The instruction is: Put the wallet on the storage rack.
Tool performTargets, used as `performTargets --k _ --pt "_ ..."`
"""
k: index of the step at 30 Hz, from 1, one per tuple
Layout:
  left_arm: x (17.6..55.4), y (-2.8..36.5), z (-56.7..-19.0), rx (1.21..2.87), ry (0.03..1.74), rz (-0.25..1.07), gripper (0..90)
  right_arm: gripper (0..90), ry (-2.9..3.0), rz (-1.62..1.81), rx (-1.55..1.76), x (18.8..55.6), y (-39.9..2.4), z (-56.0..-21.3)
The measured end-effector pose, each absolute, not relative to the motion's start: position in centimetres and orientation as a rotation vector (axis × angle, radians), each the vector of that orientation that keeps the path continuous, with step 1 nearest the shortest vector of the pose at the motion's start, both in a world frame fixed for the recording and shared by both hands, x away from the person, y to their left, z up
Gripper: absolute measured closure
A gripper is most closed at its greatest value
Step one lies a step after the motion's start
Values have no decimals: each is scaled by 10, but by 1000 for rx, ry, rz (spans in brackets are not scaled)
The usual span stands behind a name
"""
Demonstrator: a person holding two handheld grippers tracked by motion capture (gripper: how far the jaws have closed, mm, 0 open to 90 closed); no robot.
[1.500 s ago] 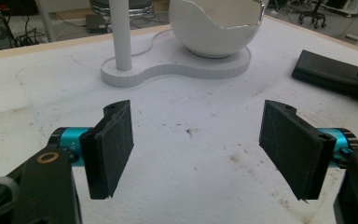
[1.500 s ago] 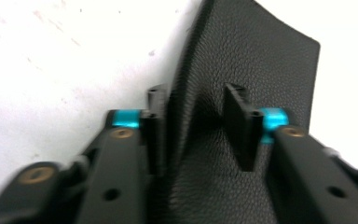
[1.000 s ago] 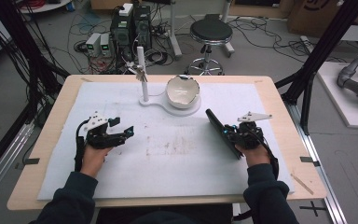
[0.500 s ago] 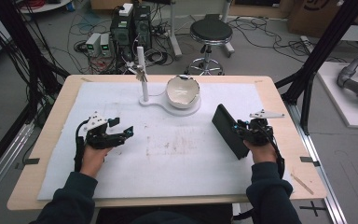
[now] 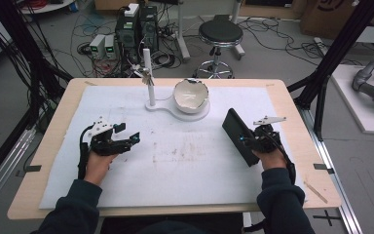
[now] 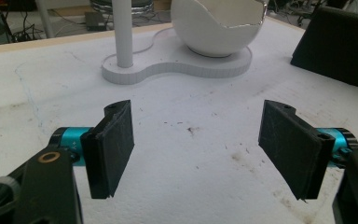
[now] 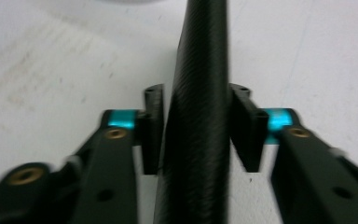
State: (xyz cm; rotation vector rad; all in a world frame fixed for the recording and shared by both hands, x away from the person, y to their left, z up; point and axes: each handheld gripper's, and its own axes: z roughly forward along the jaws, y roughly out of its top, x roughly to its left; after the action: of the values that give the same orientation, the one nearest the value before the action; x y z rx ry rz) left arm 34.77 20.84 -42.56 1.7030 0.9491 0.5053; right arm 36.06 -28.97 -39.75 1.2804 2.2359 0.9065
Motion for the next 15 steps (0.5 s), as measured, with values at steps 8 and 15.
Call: performTargets --k 8,15 --pt "348 208 -426 1701 952 504 265 719 2327 957 1089 358 -280 -395" --pt "347 208 -425 1704 949 505 266 678 2333 1030 1073 358 -279 -406"
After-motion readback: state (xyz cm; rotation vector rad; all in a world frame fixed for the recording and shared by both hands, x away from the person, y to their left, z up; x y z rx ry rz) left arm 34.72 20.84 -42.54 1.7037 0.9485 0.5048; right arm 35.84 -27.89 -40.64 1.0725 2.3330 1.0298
